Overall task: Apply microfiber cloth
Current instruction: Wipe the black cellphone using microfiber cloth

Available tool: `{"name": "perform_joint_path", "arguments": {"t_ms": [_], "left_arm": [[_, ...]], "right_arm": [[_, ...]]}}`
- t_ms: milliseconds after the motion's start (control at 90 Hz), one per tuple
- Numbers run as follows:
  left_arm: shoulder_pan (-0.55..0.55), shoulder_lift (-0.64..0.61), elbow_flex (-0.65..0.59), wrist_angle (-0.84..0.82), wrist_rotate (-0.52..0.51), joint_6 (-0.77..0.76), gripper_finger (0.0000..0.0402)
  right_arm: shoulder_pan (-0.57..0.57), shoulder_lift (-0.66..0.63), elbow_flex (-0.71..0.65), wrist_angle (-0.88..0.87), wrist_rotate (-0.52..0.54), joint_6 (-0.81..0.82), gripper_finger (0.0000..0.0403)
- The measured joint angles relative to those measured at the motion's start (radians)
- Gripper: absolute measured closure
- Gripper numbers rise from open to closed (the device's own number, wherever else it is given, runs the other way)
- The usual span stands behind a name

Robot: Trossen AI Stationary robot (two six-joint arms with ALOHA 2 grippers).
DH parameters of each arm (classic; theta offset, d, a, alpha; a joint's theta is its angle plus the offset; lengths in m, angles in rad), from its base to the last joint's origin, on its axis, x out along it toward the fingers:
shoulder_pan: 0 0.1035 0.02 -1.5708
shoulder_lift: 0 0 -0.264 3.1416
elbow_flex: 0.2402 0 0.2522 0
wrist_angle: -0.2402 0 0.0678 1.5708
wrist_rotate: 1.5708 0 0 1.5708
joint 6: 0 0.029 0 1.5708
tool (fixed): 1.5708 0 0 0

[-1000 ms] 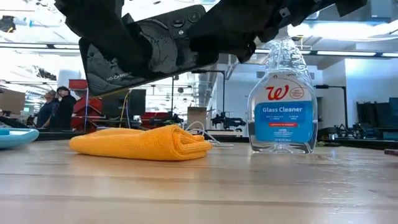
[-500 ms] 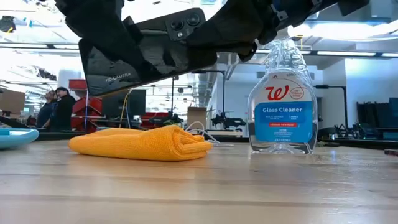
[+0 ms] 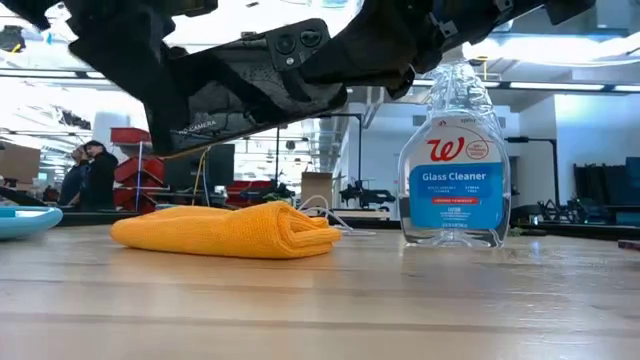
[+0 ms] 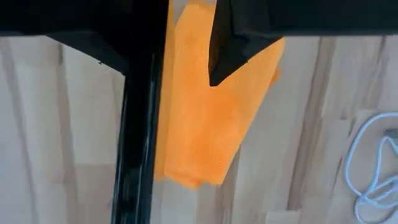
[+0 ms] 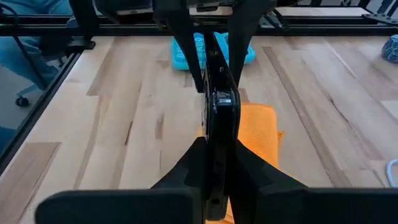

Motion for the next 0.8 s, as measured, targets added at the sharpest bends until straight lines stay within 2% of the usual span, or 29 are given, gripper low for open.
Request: {"name": "perform_joint_path", "arguments": {"t_ms": [200,456,567,656,800], "left_arm": [[-0.008,0.000,-0.008,-0.005,-0.018,-0.007,0.0293],[-0.008,0.001,-0.059,0.086,-0.035,0.023,0.0384],[-0.020,0.001,-0.061,0.092,-0.073,0.009,0.0388],[-0.036,0.002,-0.062,0.093,-0.122,-0.020,0.0390],[-0.066,0.002,-0.062,0.067,-0.215,-0.087,0.0392]], "right_arm": [[-0.001,0.000,0.000,-0.002,0.003,0.000,0.0383],[-0.008,0.000,0.000,-0.005,0.003,-0.008,0.0383],[-0.008,0.000,0.000,-0.006,0.003,-0.013,0.0382],[-0.008,0.000,0.000,-0.005,0.008,-0.014,0.0354],[-0.012,0.000,0.000,0.000,0.013,-0.014,0.0284]]}}
